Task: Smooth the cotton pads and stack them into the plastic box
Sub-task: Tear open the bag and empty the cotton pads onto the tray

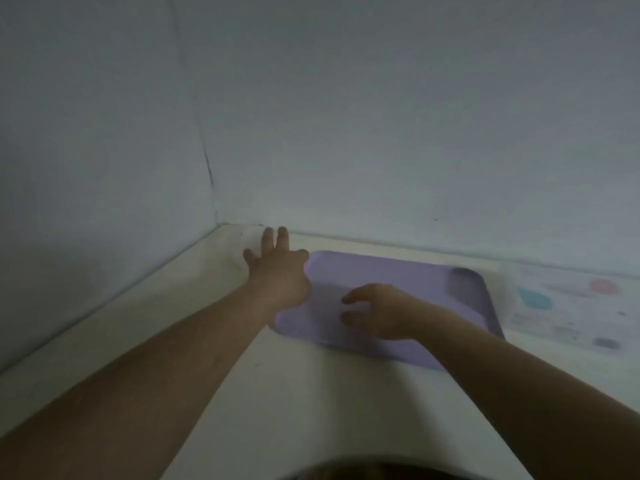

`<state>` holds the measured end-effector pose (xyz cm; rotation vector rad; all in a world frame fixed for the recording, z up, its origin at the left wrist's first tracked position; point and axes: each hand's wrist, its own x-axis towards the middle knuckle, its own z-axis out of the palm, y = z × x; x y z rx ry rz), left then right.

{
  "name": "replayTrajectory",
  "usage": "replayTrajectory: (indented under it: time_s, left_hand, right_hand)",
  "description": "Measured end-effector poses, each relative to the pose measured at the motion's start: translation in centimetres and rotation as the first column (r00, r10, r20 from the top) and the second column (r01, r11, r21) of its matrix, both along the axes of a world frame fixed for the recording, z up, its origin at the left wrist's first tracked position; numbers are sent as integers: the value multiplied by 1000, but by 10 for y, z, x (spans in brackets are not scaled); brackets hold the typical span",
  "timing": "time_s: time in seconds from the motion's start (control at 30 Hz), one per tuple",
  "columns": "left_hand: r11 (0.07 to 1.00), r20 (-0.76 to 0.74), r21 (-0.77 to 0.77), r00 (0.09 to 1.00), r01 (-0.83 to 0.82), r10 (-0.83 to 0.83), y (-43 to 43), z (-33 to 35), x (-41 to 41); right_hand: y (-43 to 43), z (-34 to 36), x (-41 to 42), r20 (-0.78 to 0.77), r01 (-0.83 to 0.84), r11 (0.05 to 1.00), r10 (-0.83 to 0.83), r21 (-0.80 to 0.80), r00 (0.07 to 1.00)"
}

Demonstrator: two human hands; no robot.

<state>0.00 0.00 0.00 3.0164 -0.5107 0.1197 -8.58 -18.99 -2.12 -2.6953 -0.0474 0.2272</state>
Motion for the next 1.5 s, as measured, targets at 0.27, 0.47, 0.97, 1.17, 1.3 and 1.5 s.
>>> replayTrajectory:
  time_s: [0.27,0.47,0.97,1.17,1.3,1.5]
  left_hand:
    - [1000,93,-3,996,-16,17,15,-26,28]
    - [954,338,-287,941,93,10,1,10,36]
    - [519,177,-793,936,320,-305,-151,-37,-27]
    - [487,355,-723,868,490,-347,-184,-65,-20]
    - [530,346,-685,863,500,-368,-181,-70,-9]
    - [487,388,-672,825,558,-410,-183,-65,-13]
  right_hand:
    - [-4,-9,29,69,11,966,7,-259,998]
    - [-12,-14,35,80,39,983,-25,-181,996]
    - [-122,-36,19,119,16,498,-238,867,964]
    - [-136,-63,20,41,47,195,-426,980,904]
    - [-137,-68,17,74,67,224,-564,972,822]
    - [-137,-63,14,192,47,343,-629,938,753]
